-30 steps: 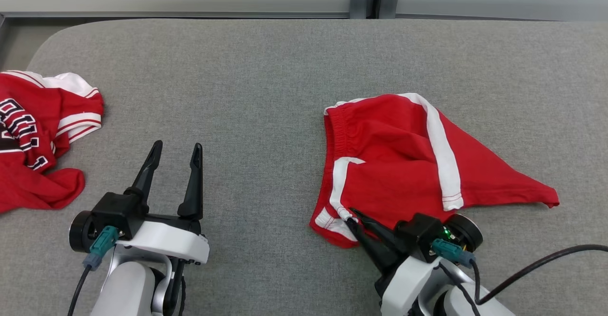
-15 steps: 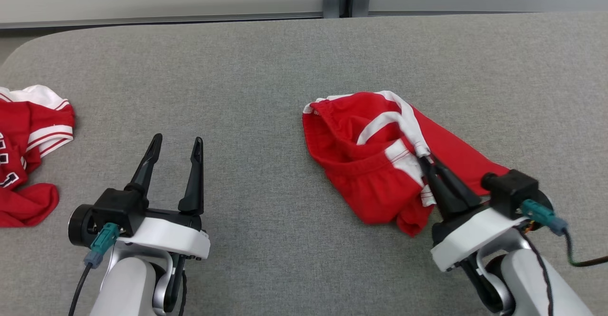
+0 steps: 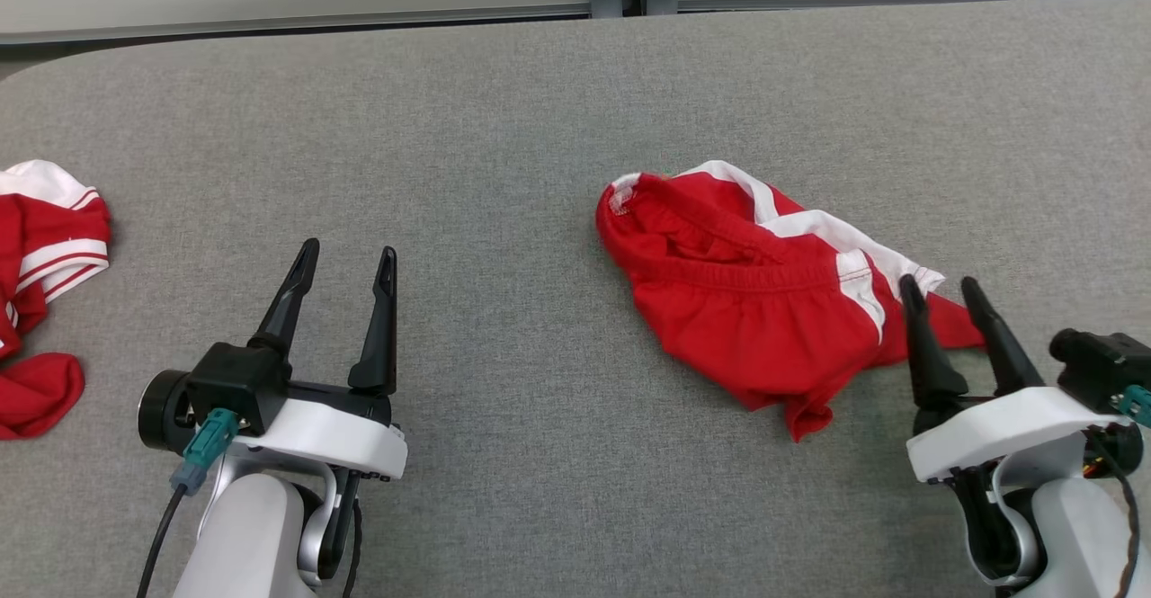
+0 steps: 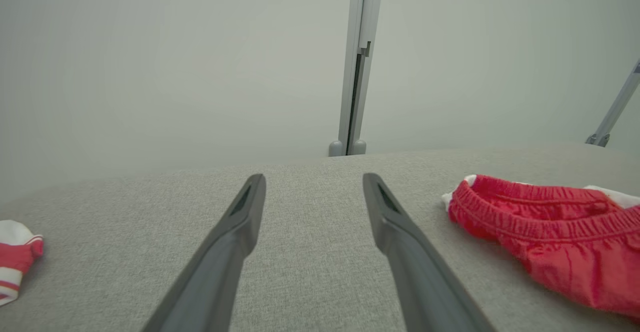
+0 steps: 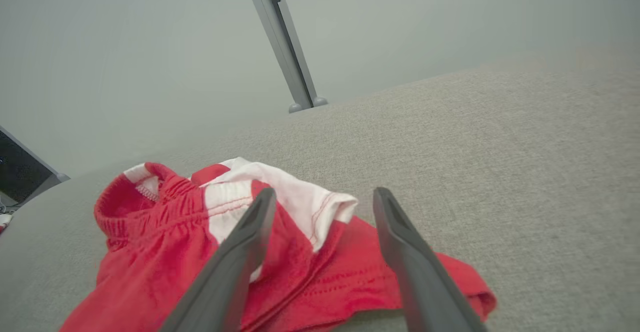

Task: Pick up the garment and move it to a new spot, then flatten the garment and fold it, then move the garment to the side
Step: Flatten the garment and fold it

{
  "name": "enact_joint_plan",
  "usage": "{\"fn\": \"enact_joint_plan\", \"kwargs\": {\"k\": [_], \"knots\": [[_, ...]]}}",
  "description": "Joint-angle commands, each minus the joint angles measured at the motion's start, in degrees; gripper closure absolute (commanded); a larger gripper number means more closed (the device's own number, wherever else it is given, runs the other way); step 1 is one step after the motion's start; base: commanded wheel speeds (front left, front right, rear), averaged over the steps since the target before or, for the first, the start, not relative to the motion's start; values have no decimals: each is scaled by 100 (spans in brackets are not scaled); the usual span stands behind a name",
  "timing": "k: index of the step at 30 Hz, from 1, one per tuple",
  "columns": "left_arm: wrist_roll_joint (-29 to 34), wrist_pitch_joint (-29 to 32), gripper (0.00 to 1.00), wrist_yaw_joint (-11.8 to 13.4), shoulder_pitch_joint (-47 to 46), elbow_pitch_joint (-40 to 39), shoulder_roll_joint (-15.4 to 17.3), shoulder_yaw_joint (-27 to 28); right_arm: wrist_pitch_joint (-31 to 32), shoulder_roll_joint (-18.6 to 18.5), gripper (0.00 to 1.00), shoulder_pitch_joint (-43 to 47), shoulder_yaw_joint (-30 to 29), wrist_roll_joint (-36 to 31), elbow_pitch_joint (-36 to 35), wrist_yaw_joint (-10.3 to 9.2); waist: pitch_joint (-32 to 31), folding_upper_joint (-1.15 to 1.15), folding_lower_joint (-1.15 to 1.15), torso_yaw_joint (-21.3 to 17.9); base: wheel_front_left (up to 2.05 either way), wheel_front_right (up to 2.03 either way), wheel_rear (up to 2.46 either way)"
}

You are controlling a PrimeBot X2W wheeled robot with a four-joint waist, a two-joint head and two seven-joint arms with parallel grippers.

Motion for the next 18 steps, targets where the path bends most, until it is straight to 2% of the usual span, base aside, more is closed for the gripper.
{"fn": "enact_joint_plan", "kwargs": {"k": [1,9,18], "knots": [[33,-9,0,-25,-54,-3,14,23,-80,-28,0,55,-97,11,-17,2,-18,0,0,-10,0,0,0],[90,-9,0,-17,74,-60,35,85,-123,-234,0,150,-381,-294,-452,3,-157,0,0,-56,0,0,0],[145,-9,0,44,389,-62,61,55,252,-380,0,467,14,-585,-1174,2,-512,0,0,-142,0,0,0]]}}
